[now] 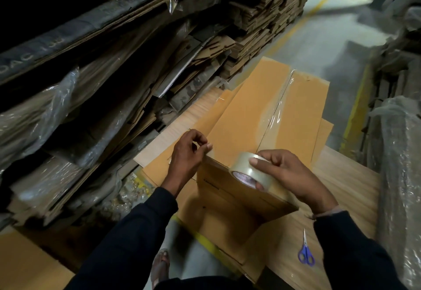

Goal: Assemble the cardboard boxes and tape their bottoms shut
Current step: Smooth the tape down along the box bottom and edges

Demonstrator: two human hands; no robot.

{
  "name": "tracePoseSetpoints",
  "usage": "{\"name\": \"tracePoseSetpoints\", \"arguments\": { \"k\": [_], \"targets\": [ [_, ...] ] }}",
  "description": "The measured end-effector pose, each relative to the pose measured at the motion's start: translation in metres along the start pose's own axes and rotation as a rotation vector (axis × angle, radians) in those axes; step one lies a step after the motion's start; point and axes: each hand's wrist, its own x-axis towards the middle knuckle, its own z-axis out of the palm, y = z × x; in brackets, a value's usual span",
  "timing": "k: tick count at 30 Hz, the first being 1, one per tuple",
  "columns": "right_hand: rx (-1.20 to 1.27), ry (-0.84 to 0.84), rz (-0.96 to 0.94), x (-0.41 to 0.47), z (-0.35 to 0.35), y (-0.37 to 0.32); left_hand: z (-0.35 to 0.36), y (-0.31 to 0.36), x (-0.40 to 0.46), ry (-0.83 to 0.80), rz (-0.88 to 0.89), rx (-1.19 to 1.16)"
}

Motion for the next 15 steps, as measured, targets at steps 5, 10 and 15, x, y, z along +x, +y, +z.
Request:
{"name": "tracePoseSetpoints", "arguments": {
  "k": [5,10,15],
  "targets": [
    [0.039,-0.061,-0.071,-0.002,-0.009,0.017,0.006,-0.004,-0.008,0.077,0.048,0.058],
    [-0.206,-0.031,0.014,-0.005,-0.021,0.01,0.011,-0.003,-0.01,0.152,0.065,0.102],
    [-0.122,-0.125,-0.09,-0.022,-0.036,0.022,0.018,-0.002,-0.015,0.205,0.041,0.073]
  ]
}}
